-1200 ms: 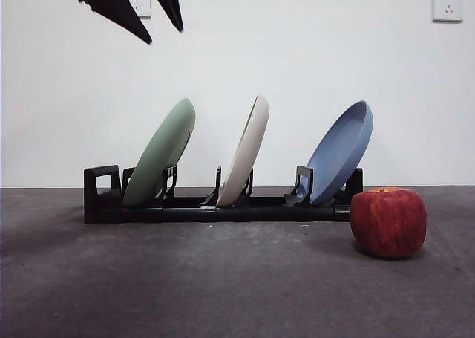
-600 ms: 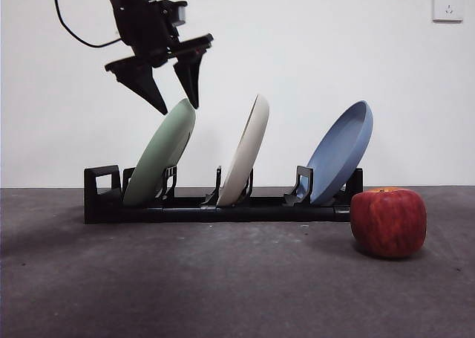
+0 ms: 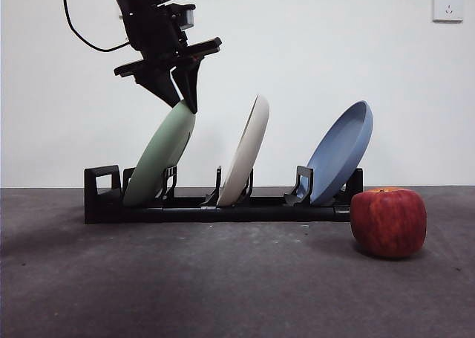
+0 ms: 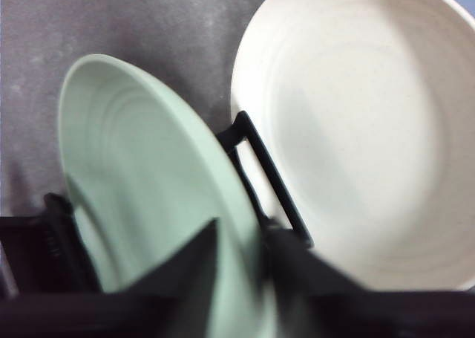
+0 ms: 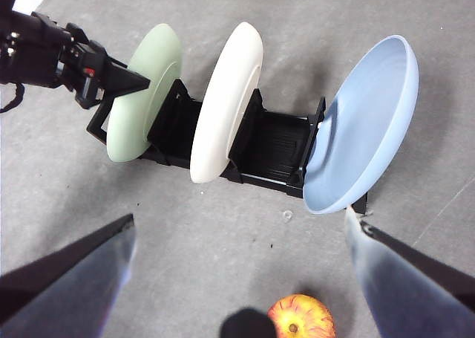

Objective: Take the green plate from the plate rack,put the plate on the table,take the apple from the table,put the apple in the plate

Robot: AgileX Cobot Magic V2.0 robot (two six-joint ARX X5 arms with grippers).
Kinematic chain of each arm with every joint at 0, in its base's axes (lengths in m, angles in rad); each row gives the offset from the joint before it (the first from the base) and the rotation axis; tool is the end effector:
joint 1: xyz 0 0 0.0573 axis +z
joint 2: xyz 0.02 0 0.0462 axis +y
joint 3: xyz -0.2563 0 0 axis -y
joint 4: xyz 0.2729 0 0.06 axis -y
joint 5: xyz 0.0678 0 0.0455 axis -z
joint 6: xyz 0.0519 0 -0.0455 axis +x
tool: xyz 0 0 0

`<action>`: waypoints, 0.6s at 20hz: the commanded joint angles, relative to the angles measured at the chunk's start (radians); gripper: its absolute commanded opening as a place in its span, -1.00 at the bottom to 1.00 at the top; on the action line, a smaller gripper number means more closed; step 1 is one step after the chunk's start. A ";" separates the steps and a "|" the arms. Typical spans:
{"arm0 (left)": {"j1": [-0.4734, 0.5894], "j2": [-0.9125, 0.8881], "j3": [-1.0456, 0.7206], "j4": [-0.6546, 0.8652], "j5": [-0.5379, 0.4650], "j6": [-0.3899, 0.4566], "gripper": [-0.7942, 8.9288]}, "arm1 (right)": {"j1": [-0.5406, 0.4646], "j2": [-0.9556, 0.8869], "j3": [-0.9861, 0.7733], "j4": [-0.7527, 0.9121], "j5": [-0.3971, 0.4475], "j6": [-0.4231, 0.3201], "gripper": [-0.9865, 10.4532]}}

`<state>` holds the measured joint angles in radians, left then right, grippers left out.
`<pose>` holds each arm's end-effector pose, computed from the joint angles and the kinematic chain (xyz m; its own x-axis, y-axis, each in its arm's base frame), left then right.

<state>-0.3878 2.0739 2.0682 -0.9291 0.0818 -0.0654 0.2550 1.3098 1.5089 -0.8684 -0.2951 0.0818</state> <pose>0.4500 -0.1884 0.2903 0.5171 -0.2995 -0.8018 0.3722 0.9222 -0.1044 0.2881 0.0907 0.3910 0.6527 0.4707 -0.5936 -0.4115 0.8782 0.2439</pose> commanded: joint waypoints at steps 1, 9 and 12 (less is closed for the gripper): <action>-0.002 0.008 0.000 -0.018 -0.004 -0.010 -0.85 | 0.002 0.004 0.002 0.000 0.001 -0.003 0.00; -0.028 0.002 0.226 -0.145 0.004 -0.020 -0.85 | 0.002 0.004 0.002 0.001 0.001 0.005 0.00; -0.063 0.002 0.454 -0.218 0.004 -0.019 -0.85 | 0.002 0.004 0.002 0.000 0.001 0.005 0.00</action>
<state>-0.4435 2.0796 2.5004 -1.1561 0.0872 -0.0978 0.2550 1.3098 1.5089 -0.8703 -0.2951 0.0822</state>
